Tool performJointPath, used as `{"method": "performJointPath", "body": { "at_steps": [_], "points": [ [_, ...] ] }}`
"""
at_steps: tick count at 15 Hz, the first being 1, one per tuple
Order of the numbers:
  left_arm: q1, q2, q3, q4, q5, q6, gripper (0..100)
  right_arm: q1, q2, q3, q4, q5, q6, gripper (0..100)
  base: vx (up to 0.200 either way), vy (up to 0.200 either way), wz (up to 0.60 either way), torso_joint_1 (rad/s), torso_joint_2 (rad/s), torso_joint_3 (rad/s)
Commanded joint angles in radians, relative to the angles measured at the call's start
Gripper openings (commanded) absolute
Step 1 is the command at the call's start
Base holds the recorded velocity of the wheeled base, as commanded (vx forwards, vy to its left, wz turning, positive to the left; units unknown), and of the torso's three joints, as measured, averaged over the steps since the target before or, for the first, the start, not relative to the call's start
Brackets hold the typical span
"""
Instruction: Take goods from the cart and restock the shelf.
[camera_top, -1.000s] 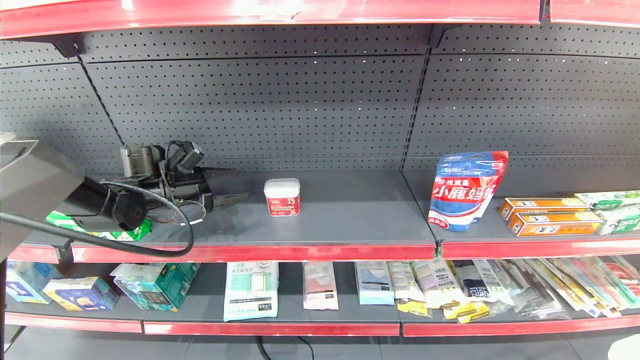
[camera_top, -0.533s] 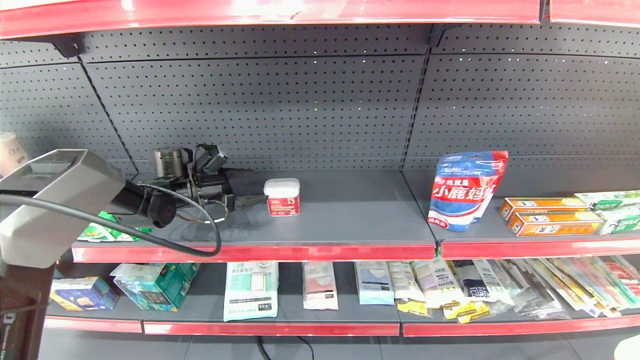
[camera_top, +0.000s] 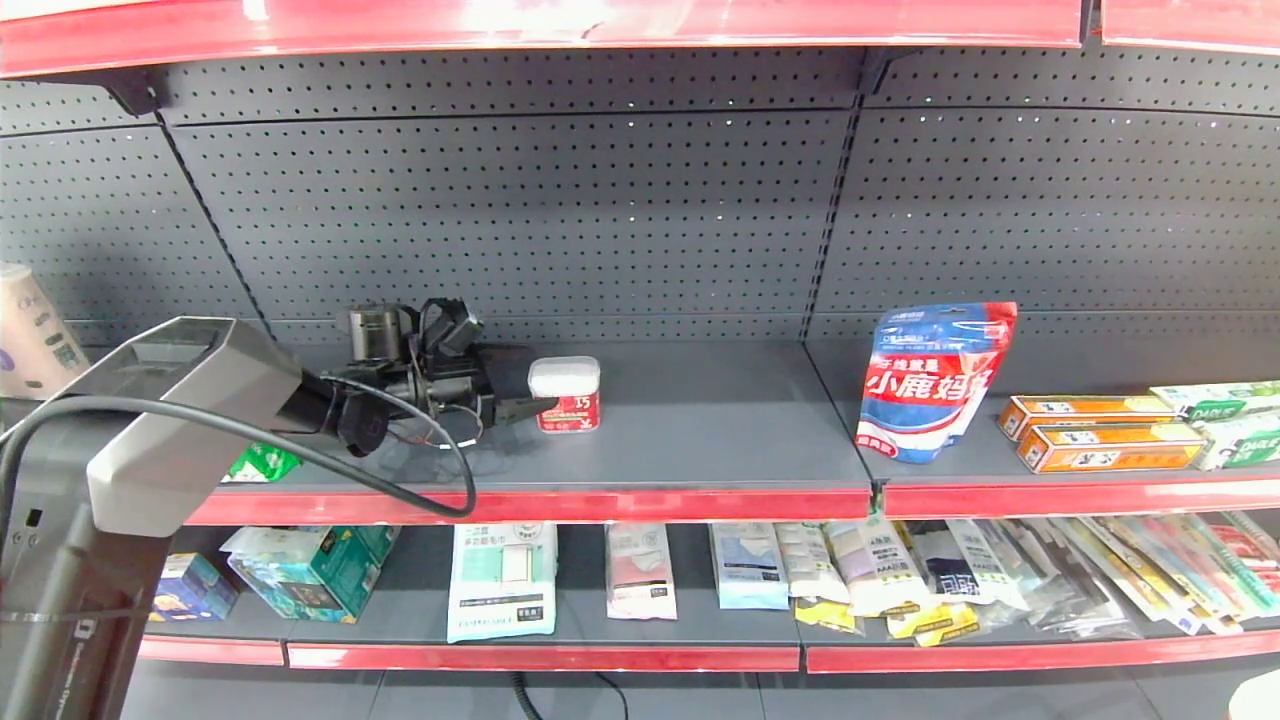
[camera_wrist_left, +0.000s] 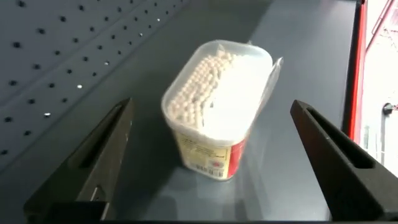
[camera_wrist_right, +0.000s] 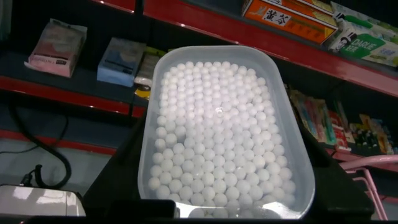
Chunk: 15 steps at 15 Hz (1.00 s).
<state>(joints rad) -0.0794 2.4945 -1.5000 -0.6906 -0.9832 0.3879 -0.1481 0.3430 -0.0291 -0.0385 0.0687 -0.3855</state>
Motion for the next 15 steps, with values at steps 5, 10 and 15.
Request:
{"method": "performJointPath", "body": {
  "at_steps": [5,10,15],
  "points": [
    [-0.022,0.070,-0.089,0.002,-0.002,-0.014,100,0.001,0.001,-0.002,0.000,-0.020,-0.016,0,0.000,0.000,0.00,0.000,0.00,0.000],
    [-0.036,0.099,-0.126,0.003,-0.002,-0.021,100,0.001,0.008,-0.003,0.000,-0.020,-0.026,0,0.000,0.000,0.00,0.000,0.00,0.000],
    [-0.060,0.123,-0.175,0.042,0.005,-0.030,100,-0.001,0.010,-0.003,0.000,-0.021,-0.026,0,0.000,0.000,0.00,0.000,0.00,0.000]
  ]
}}
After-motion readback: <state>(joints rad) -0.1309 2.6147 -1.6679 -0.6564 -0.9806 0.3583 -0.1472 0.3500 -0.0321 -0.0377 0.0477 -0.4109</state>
